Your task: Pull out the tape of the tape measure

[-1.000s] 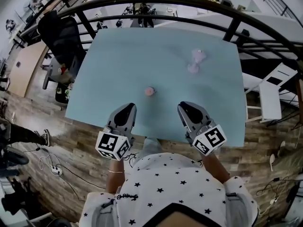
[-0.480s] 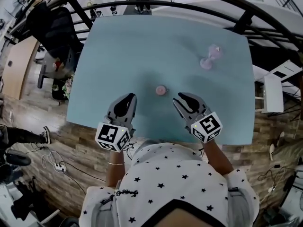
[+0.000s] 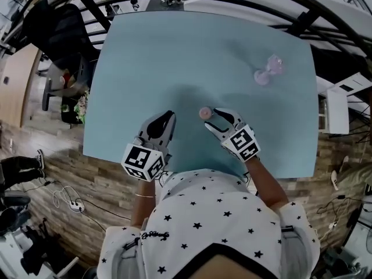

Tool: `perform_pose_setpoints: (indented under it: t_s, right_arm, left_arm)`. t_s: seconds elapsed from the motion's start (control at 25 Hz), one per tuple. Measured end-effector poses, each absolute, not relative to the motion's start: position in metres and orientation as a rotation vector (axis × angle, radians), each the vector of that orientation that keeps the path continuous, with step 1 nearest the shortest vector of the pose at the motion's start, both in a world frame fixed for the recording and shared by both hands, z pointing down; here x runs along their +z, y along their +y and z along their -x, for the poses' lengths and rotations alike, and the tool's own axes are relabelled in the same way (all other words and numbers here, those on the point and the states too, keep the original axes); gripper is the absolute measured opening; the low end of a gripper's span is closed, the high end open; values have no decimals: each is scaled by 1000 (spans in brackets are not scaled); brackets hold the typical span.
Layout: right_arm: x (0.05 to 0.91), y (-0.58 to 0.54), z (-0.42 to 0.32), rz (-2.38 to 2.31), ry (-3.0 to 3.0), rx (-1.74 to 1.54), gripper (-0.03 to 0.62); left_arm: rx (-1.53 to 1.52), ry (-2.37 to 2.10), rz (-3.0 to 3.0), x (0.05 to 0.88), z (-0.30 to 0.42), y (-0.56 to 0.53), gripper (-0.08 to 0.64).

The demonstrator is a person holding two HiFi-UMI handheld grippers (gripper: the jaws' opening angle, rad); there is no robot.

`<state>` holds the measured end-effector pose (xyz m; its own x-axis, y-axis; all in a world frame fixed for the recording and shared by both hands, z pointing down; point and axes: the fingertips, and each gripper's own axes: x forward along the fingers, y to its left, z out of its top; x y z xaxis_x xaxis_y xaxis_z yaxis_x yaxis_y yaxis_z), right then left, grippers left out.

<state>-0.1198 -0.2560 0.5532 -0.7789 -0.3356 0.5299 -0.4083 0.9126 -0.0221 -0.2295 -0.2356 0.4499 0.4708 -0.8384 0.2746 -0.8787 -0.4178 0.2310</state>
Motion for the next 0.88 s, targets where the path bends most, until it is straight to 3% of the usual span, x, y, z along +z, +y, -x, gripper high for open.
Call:
perform_pose_setpoints:
  t_s: [0.52,0.76,0.88]
  right_arm:
    - [618,-268,132,-496,-2355,222,256]
    - [632,-274,131,-500,-2311,267,253]
    - [637,-273,131,-502,-2303,270,213]
  left_arm:
    - [187,-1348,-2368,477,245,-253,31]
    - [187,-1330,-2373,479,242,-259,31]
    - [186,-1328,-2364,482,243,-256,32]
